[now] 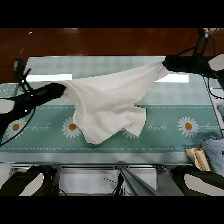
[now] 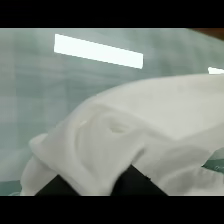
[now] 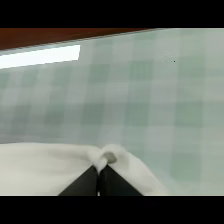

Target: Fold the shirts.

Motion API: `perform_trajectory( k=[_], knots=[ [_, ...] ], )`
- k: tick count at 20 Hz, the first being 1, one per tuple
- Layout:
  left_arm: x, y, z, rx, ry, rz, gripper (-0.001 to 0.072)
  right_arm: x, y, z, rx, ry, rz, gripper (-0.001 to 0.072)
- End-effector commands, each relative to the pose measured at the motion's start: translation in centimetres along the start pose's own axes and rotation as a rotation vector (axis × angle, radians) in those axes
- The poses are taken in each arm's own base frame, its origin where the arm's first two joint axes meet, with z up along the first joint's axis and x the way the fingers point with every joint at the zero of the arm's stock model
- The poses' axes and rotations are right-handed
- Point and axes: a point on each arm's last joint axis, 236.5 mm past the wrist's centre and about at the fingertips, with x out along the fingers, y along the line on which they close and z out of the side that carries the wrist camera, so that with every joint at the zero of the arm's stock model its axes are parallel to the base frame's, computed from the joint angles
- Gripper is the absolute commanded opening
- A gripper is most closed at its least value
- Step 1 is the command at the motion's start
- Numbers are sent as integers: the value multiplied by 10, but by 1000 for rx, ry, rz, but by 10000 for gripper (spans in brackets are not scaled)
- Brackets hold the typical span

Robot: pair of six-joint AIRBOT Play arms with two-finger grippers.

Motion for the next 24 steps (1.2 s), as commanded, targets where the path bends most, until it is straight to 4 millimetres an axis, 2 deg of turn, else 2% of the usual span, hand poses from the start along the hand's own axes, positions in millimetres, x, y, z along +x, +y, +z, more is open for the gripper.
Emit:
perform_trajectory(
  k=[1, 3, 4, 6, 7, 8, 10, 11, 12, 14, 15, 16, 17, 18, 21, 24],
  knots=[
    [47, 25, -56, -23, 179, 38, 27, 31, -16, -29, 16, 95, -29, 34],
    [53, 23, -80, -62, 277, 11, 28, 37, -19, -42, 23, 141, -27, 34],
    [51, 19, -82, -70, 299, -8, 28, 38, -19, -42, 24, 142, -27, 34],
    [40, 7, -66, -77, 315, -67, 44, 35, -17, -41, 21, 140, -24, 34],
    [29, -1, -52, -80, 333, -117, 157, 32, -15, -40, 18, 138, -21, 34],
    [12, -12, -41, -100, 372, -177, 311, 29, -13, -39, 15, 137, -18, 34],
    [-24, -24, -29, -201, 467, -253, 327, 23, -10, -39, 3, 145, -14, 34],
    [-40, -20, -31, -256, 510, -240, 323, 20, -10, -41, -8, 156, -17, 34],
    [-52, -10, -40, -262, 545, -185, 320, 16, -10, -45, -23, 176, -23, 34],
    [-75, 18, -72, -237, 616, 10, 320, 11, -15, -59, -62, 237, -44, 34],
    [-84, 21, -89, -242, 632, 46, 329, 8, -20, -66, -84, 270, -59, 34],
    [-90, 15, -107, -265, 643, 45, 389, 6, -26, -72, -109, 301, -81, 34],
    [-94, 7, -130, -315, 665, 37, 544, 3, -32, -77, -132, 326, -102, 34],
    [-97, -1, -153, -357, 695, 25, 633, 2, -37, -80, -152, 340, -121, 34],
    [-93, -27, -211, -430, 756, -64, 633, 0, -42, -82, -171, 353, -140, 34],
    [-73, -43, -239, -492, 743, -107, 633, 0, -42, -82, -171, 353, -140, 34]
  ],
)
